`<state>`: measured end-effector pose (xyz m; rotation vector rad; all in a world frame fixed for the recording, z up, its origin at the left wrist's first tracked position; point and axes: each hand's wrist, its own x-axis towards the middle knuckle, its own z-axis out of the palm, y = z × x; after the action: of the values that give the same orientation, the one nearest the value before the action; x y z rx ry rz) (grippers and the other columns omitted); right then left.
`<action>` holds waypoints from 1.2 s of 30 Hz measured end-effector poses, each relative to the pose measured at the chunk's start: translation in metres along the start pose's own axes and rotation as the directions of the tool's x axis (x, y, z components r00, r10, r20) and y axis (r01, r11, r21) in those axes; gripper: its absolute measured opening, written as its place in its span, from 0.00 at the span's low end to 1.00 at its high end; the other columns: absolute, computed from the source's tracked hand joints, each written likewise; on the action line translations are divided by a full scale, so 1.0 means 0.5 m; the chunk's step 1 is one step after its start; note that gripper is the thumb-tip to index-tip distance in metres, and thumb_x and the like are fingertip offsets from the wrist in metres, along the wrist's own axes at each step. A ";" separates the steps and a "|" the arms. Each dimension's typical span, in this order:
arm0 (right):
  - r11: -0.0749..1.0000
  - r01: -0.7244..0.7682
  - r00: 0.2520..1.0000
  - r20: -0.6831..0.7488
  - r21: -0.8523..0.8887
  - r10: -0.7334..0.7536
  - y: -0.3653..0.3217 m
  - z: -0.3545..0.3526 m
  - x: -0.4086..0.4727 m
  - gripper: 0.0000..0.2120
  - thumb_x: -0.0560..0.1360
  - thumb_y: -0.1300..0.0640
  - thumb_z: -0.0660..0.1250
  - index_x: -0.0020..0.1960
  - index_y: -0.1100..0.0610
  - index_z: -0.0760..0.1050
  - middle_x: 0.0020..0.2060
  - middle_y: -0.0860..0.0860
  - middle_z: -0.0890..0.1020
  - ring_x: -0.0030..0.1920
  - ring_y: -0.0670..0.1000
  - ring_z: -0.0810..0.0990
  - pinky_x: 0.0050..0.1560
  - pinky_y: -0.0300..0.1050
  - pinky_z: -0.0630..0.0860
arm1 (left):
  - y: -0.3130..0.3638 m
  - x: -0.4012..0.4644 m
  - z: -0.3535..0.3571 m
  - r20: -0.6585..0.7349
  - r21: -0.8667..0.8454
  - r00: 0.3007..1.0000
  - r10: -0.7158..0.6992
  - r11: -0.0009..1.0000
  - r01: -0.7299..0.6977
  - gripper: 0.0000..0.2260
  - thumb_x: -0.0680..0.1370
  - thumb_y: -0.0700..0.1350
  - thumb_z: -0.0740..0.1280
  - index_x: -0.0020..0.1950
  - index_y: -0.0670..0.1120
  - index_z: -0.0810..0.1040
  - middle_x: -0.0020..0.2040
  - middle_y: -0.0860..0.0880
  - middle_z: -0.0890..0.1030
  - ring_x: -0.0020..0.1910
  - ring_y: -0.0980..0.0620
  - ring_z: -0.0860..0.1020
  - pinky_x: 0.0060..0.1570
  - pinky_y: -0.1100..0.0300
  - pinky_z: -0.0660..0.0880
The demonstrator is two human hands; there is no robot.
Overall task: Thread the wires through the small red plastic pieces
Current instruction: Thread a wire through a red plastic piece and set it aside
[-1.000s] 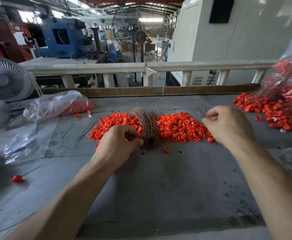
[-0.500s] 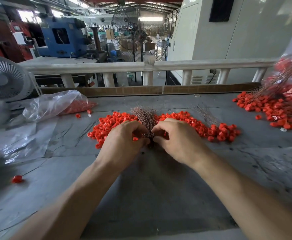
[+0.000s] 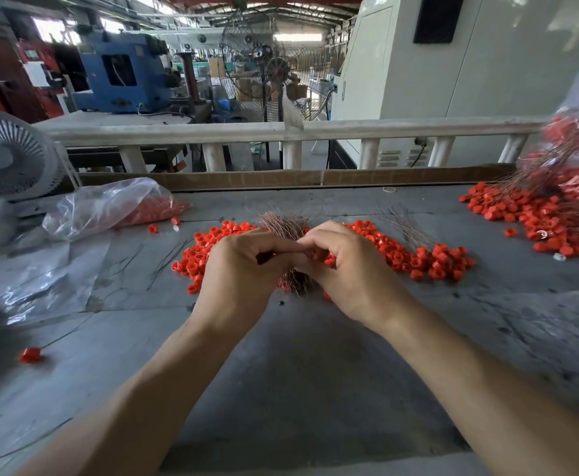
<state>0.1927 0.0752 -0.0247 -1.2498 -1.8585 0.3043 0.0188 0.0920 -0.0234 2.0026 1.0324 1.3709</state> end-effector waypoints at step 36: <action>0.838 -0.218 0.924 -0.170 0.500 0.342 0.002 -0.014 0.001 0.09 0.82 0.63 0.65 0.53 0.51 0.80 0.37 0.50 0.85 0.30 0.47 0.78 0.25 0.42 0.74 | -0.055 0.011 -0.035 0.019 0.588 0.987 -0.158 0.800 0.117 0.05 0.73 0.45 0.73 0.39 0.53 0.79 0.36 0.58 0.78 0.35 0.60 0.74 0.31 0.69 0.64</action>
<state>0.1987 0.0744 -0.0208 -1.1492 -1.2714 0.6853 -0.0047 0.1123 -0.0348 2.3114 1.6931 0.9633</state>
